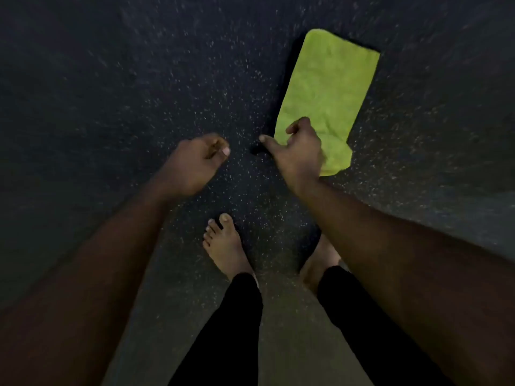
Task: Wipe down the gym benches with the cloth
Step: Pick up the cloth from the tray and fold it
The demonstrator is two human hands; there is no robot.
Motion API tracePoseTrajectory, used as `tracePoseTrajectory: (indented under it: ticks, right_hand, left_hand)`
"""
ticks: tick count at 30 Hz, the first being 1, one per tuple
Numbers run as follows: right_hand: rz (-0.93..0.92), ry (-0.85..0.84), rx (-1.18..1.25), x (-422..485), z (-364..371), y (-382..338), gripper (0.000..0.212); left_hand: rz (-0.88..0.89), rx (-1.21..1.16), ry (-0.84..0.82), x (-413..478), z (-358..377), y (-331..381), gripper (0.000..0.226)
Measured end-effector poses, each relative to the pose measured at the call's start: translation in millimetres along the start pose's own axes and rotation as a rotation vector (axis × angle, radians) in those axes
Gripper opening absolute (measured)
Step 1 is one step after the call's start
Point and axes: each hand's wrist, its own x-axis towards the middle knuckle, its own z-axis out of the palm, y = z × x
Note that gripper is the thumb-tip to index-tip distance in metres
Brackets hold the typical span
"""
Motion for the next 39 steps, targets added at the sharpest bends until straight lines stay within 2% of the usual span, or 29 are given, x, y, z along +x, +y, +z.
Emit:
tracePoseTrajectory:
  ticks: [2, 5, 10, 13, 18, 23, 26, 29, 36, 39]
  right_hand:
    - [0.027, 0.065, -0.188, 9.9, 17.2, -4.1, 0.055]
    - [0.099, 0.055, -0.369, 10.8, 20.9, -12.5, 0.037]
    - [0.196, 0.058, -0.349, -8.5, -27.0, -26.6, 0.028]
    - [0.165, -0.033, -0.275, -13.5, -45.5, -35.4, 0.027]
    - [0.180, -0.115, -0.359, 13.0, -11.4, -30.6, 0.052]
    - [0.098, -0.028, -0.381, 18.9, 8.0, -13.0, 0.028]
    - [0.019, 0.082, -0.224, -4.0, -34.7, -22.5, 0.020]
    - [-0.063, 0.094, -0.043, -35.3, -99.2, -46.2, 0.011]
    - [-0.175, -0.115, 0.021, -117.3, -277.5, -179.9, 0.005]
    - [-0.292, -0.188, 0.037, -154.1, -344.6, -252.2, 0.011]
  left_hand:
    - [0.008, 0.021, -0.013, 5.1, 5.0, -10.9, 0.030]
    - [0.014, 0.025, -0.049, -6.0, 9.5, -23.1, 0.027]
    - [-0.001, 0.081, -0.079, -47.5, -3.4, -9.3, 0.024]
    - [0.026, 0.062, -0.054, -64.4, -9.8, 15.6, 0.023]
    - [0.084, 0.046, -0.019, -30.6, 2.4, 20.8, 0.024]
    - [0.096, 0.063, 0.056, -7.6, 12.3, 9.1, 0.021]
    - [0.094, 0.022, 0.077, -37.1, 2.1, 25.6, 0.019]
    - [0.124, 0.006, 0.079, -81.9, -21.2, 58.7, 0.022]
    - [0.324, 0.033, 0.184, -201.3, -133.7, 173.0, 0.034]
    - [0.456, 0.071, 0.241, -252.0, -188.4, 230.7, 0.041]
